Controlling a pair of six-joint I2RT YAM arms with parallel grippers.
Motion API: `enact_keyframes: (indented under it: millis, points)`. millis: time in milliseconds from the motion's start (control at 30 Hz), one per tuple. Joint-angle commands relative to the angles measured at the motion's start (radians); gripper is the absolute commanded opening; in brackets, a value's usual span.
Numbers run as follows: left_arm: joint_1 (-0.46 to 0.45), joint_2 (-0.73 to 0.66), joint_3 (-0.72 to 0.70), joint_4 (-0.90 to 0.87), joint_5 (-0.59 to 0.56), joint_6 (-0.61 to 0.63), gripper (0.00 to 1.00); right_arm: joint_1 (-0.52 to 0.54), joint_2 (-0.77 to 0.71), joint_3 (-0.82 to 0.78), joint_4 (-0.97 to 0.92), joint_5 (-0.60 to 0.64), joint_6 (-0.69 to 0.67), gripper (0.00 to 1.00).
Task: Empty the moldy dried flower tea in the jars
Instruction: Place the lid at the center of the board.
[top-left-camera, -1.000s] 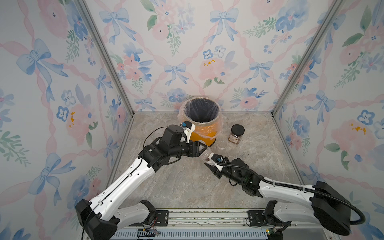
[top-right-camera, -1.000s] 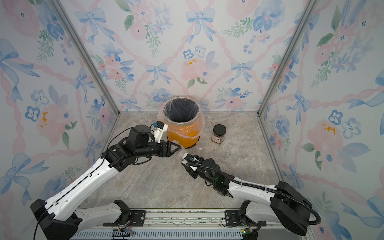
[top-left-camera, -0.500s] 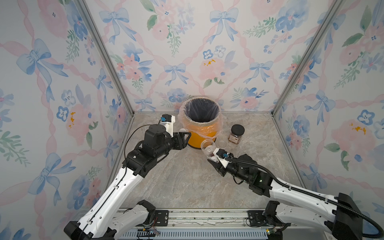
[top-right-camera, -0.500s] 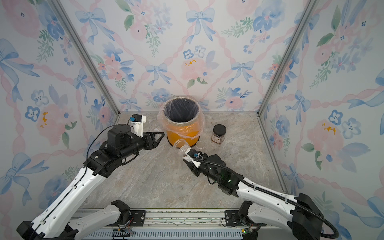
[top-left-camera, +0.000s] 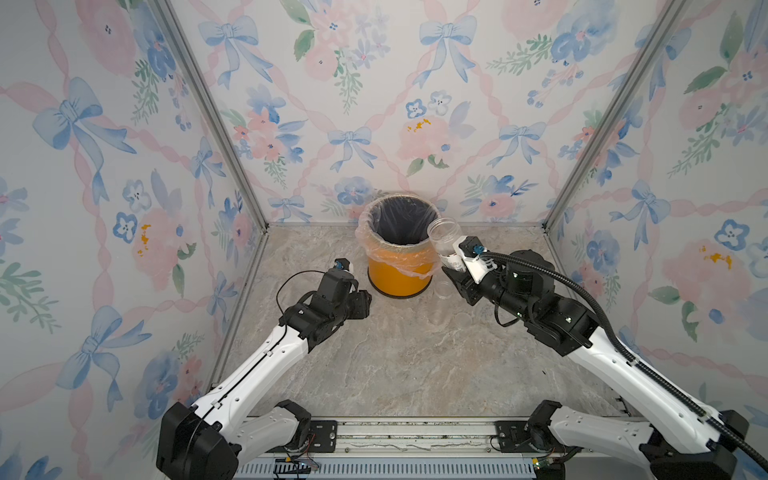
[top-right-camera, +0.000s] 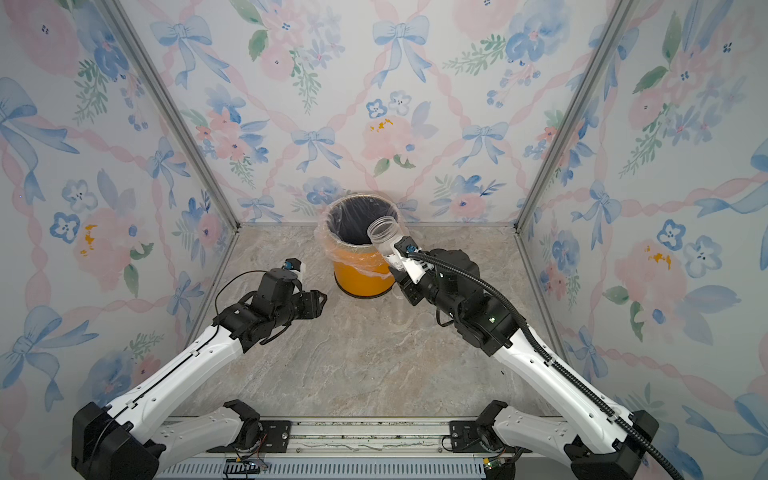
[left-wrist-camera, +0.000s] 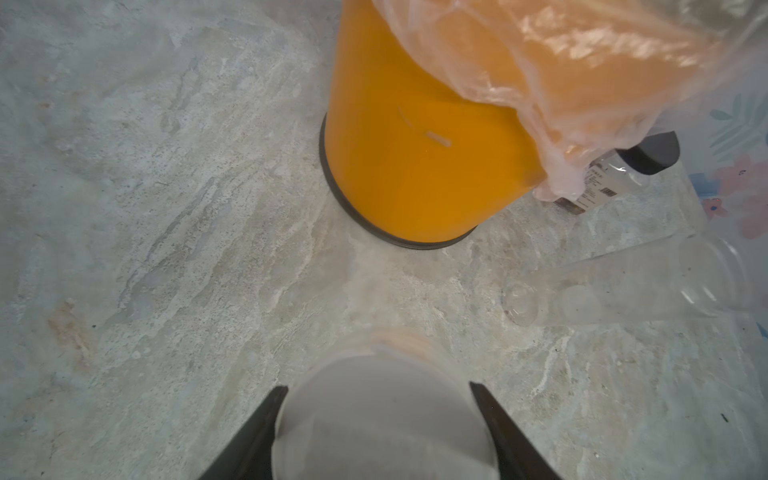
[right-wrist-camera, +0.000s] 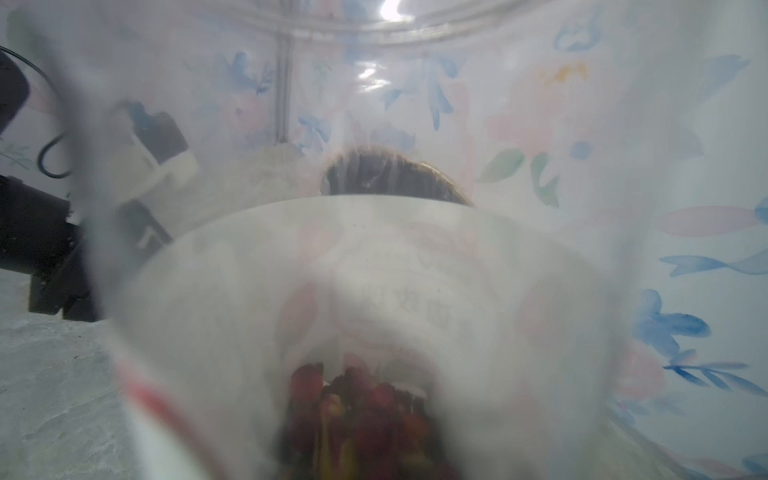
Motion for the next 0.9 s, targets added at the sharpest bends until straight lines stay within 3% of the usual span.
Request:
enact_keyframes:
  millis: [0, 167, 467, 867]
  points:
    - [-0.022, -0.001, -0.072, 0.069, -0.056, -0.021, 0.3, -0.039, 0.087, 0.101, -0.183, 0.052, -0.071, 0.33]
    - [-0.072, 0.061, -0.137, 0.12, -0.127, -0.041, 0.31, -0.065, 0.219, 0.248, -0.259, 0.16, -0.157, 0.33]
    - [-0.105, 0.167, -0.213, 0.202, -0.129, -0.046, 0.33, -0.068, 0.452, 0.479, -0.358, 0.356, -0.312, 0.33]
    - [-0.129, 0.314, -0.219, 0.236, -0.136, -0.029, 0.39, -0.065, 0.598, 0.636, -0.385, 0.476, -0.461, 0.33]
